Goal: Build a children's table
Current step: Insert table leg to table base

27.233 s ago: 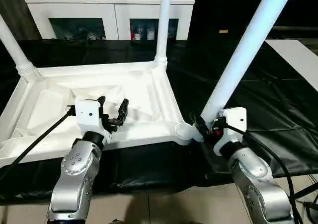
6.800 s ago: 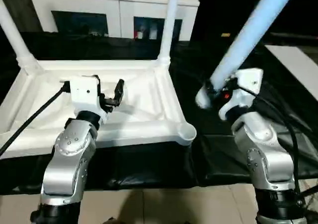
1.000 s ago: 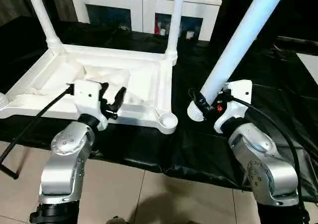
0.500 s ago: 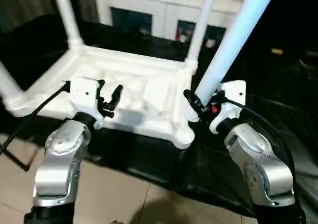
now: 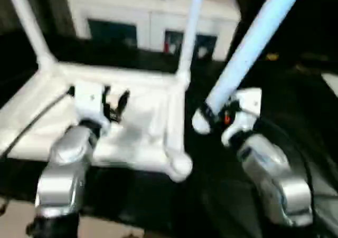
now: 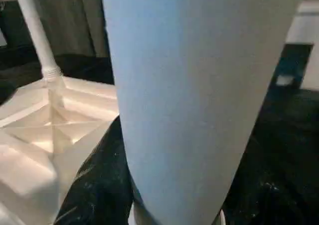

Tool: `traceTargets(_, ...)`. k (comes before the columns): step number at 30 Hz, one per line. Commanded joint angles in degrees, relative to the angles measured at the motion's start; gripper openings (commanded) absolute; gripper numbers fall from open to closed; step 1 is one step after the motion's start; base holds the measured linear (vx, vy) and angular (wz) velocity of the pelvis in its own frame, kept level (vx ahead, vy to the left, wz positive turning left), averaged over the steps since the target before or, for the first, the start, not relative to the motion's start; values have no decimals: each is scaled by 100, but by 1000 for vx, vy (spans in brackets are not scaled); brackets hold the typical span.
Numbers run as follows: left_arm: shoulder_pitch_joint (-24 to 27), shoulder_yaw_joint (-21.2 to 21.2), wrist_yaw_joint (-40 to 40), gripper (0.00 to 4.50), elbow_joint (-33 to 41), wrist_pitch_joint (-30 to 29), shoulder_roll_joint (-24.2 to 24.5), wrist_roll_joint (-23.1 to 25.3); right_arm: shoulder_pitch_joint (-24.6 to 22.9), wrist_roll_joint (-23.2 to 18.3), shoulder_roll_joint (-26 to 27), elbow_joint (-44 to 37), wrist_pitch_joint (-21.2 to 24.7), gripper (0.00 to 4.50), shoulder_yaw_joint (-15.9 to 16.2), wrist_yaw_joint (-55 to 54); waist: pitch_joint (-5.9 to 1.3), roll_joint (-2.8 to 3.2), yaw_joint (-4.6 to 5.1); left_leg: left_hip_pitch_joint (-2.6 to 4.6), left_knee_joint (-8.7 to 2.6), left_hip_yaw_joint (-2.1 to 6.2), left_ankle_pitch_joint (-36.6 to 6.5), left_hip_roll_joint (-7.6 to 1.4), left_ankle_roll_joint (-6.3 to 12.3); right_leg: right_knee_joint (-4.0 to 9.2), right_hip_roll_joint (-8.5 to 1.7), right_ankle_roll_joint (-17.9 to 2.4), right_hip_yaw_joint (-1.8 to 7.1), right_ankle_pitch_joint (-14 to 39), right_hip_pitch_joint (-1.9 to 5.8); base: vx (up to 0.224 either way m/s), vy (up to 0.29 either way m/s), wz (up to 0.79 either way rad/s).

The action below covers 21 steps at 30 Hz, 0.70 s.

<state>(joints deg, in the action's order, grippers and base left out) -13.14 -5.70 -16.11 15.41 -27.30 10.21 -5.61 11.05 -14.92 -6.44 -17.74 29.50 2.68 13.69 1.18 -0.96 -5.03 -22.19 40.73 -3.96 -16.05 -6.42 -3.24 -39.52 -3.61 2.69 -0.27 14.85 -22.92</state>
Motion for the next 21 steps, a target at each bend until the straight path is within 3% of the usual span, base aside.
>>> traceTargets(1,61,221,-292,276,99,-23,161,-92,-17,34,-106,-15,66,186,-65,37,-273,-172,-12,-23,-499,-60,2690,-173,809,480,-464,-163,278,-2371,343,0,0,0)
traceTargets(2,109,262,-431,276,120,-41,244,-121,-16,16,-130,-14,65,186,-51,68,-246,-113,-58,-5,-591,-80,1855,-218,604,546,-477,-187,254,-1902,343,-87,-62,-8)
traceTargets(3,192,372,-714,276,160,34,427,-146,-10,-18,-153,-10,79,186,-43,118,-246,-116,-31,56,-749,-90,844,-289,263,588,-434,-332,219,-954,437,-87,-62,-8)
traceTargets(4,258,460,-959,276,196,84,572,-192,-5,-44,-170,-3,88,186,-39,159,-241,-50,0,72,-828,-94,608,-328,143,601,-413,-473,199,-659,442,-83,-76,-10)
traceTargets(5,390,718,-1624,276,258,141,969,-329,9,-56,-212,19,88,186,-42,231,-176,-55,66,100,-968,-133,26,-388,-81,706,-329,-704,141,83,400,-69,-66,-9)
traceTargets(6,412,790,-1805,276,254,133,1075,-365,19,-65,-224,34,85,186,-48,254,-157,-26,66,131,-999,-141,-236,-407,-115,725,-325,-763,137,382,361,-69,-66,-9)
traceTargets(7,455,935,-2180,276,242,116,1295,-437,42,-80,-244,67,79,186,-59,300,-106,-16,111,167,-1052,-171,-848,-444,-207,783,-315,-843,145,1064,291,-67,-54,-1)
traceTargets(9,417,1085,-2488,295,150,79,1514,-422,85,-87,-281,113,62,186,-63,360,-78,-30,128,221,-1078,-200,-1452,-475,-284,836,-326,-862,161,1789,221,-57,-41,3)
traceTargets(11,245,1321,-2951,311,-69,-95,1828,-413,164,-128,-367,169,53,186,-77,456,-66,-44,144,251,-1096,-266,-1547,-492,-291,874,-328,-833,178,1998,184,0,0,0)
traceTargets(13,168,1380,-3064,315,-149,-222,1896,-465,182,-162,-398,175,60,186,-84,487,-68,-33,176,220,-1108,-277,-1475,-498,-329,853,-322,-822,168,1983,199,0,0,0)
traceTargets(14,88,1499,-3267,341,-228,-220,2009,-467,194,-193,-435,173,73,186,-80,535,-71,-2,176,215,-1108,-276,-1441,-498,-347,846,-322,-824,168,1938,198,0,0,0)
traceTargets(15,27,1588,-3414,351,-303,-170,2095,-456,200,-212,-462,170,86,186,-76,584,-78,-35,184,209,-1104,-284,-1415,-494,-335,851,-319,-808,171,1916,199,0,0,0)
traceTargets(16,-33,1651,-3503,351,-383,-165,2154,-440,200,-217,-485,164,98,186,-63,622,-81,-32,182,201,-1107,-280,-1385,-492,-324,848,-325,-813,172,1897,208,0,0,0)
traceTargets(18,-324,1880,-3838,369,-821,-91,2349,-302,186,-288,-588,116,179,186,-3,828,-91,-13,177,214,-1103,-292,-1331,-483,-293,842,-305,-839,177,1744,192,0,0,0)
traceTargets(21,-490,1982,-4070,398,-1108,19,2489,-200,169,-306,-651,81,208,186,47,952,-125,7,192,161,-1092,-292,-955,-501,-304,757,-316,-1047,164,1046,257,0,0,0)
